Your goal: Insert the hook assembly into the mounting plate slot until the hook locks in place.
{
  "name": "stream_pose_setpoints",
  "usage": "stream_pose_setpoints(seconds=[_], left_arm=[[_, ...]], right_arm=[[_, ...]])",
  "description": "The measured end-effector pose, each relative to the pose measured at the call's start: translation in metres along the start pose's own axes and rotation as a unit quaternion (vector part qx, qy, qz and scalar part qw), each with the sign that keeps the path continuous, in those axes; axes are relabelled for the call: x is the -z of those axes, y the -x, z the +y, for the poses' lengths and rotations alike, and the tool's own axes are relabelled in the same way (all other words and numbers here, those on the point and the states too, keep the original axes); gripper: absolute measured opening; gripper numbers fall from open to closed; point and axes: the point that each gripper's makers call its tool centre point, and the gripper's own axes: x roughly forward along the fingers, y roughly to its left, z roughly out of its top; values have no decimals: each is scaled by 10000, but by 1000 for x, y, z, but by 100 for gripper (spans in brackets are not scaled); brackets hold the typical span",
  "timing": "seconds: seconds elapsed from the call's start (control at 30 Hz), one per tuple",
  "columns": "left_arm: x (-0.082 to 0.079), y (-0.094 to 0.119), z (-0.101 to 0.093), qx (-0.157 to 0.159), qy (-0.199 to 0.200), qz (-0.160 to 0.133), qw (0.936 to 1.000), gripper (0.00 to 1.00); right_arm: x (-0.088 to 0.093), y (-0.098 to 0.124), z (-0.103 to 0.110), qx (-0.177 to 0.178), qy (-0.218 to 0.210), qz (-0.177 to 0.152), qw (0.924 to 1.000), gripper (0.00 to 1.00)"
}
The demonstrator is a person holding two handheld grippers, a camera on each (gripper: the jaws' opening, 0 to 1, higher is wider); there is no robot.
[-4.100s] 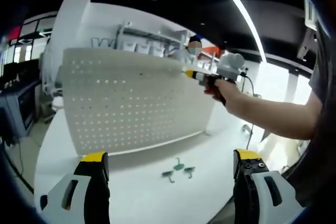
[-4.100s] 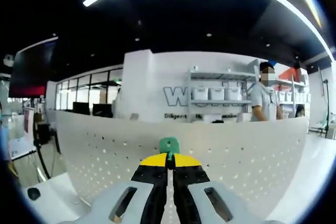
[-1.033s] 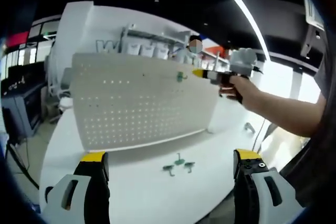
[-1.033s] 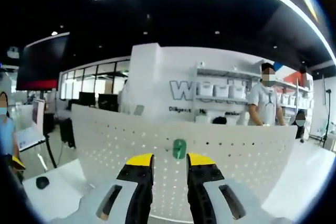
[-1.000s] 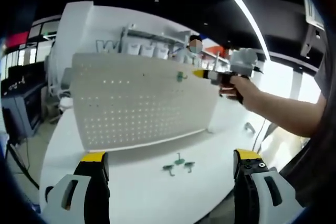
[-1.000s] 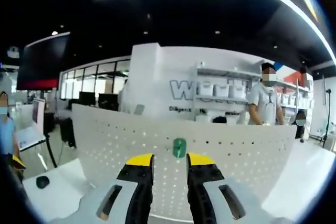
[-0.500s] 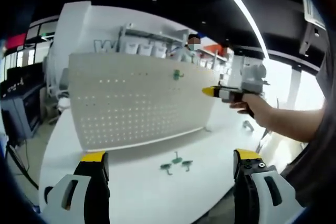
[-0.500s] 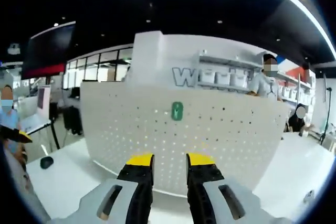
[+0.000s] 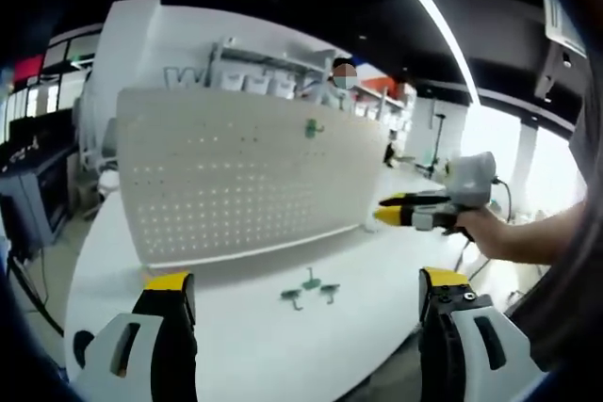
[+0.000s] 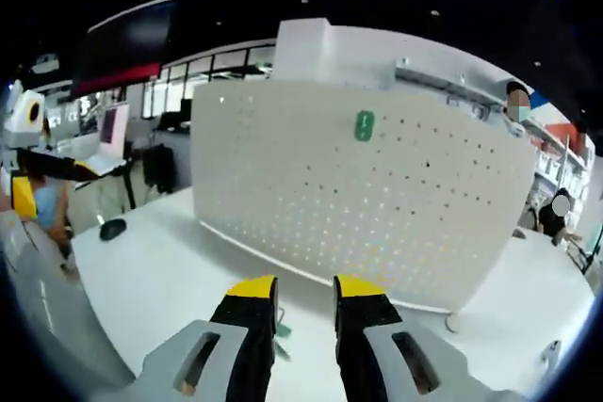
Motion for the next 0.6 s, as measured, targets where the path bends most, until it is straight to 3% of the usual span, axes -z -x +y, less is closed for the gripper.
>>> stream_pose_setpoints(seconds=[0.6], left_arm=[[6,0,-4,24,-2,98,9999,100]], right_arm=[[24,9,36,-470,-4,261,9986,22]])
